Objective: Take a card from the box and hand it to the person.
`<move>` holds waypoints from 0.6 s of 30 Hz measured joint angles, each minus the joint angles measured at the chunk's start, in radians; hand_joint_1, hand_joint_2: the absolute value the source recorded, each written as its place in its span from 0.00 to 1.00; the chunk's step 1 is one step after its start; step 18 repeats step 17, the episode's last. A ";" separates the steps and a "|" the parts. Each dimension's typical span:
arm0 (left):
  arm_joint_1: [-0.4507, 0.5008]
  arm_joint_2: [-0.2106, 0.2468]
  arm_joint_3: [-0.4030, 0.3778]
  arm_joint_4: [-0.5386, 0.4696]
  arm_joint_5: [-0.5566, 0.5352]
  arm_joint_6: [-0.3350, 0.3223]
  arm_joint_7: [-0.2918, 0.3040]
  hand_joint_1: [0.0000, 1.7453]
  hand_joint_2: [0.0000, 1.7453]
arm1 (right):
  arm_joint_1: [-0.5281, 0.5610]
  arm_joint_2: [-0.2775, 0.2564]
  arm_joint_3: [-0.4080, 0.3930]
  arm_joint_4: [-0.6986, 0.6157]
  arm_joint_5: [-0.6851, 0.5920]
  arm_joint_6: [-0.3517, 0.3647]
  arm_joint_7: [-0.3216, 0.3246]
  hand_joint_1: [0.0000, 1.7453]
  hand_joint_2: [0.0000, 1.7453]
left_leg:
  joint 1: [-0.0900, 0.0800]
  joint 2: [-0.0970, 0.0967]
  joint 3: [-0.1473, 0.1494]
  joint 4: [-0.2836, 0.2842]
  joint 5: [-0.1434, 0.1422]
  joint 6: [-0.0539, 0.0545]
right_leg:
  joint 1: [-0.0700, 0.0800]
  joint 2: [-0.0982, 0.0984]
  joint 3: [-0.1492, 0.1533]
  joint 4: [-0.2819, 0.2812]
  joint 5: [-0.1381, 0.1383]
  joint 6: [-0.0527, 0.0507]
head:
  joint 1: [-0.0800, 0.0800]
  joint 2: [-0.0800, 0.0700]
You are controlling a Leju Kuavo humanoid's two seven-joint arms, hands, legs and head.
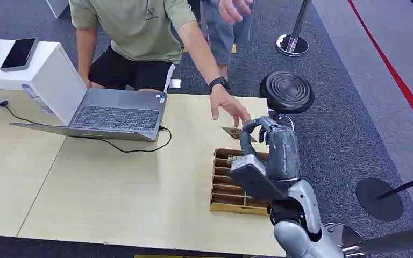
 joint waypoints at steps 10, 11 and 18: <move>0.000 -0.008 0.000 0.000 -0.006 -0.003 -0.001 0.00 1.00 | 0.015 0.010 -0.033 -0.008 -0.026 -0.016 -0.020 0.96 1.00 | 0.000 0.000 0.000 0.000 0.000 0.000 | 0.000 0.000 0.000 0.000 0.000 0.000 | 0.000 0.000; 0.000 -0.008 0.000 0.000 -0.006 -0.004 -0.001 0.00 1.00 | 0.016 0.011 -0.034 -0.008 -0.026 -0.016 -0.020 0.96 1.00 | 0.000 0.000 0.000 0.000 0.000 0.000 | 0.000 0.000 0.000 0.000 0.000 0.000 | 0.001 0.000; 0.000 -0.011 0.000 0.000 -0.007 -0.006 -0.006 0.00 1.00 | 0.017 0.011 -0.036 -0.008 -0.022 -0.016 -0.023 0.96 1.00 | 0.000 0.000 0.000 0.000 0.000 0.000 | 0.000 0.000 0.000 0.000 0.000 0.000 | 0.000 0.000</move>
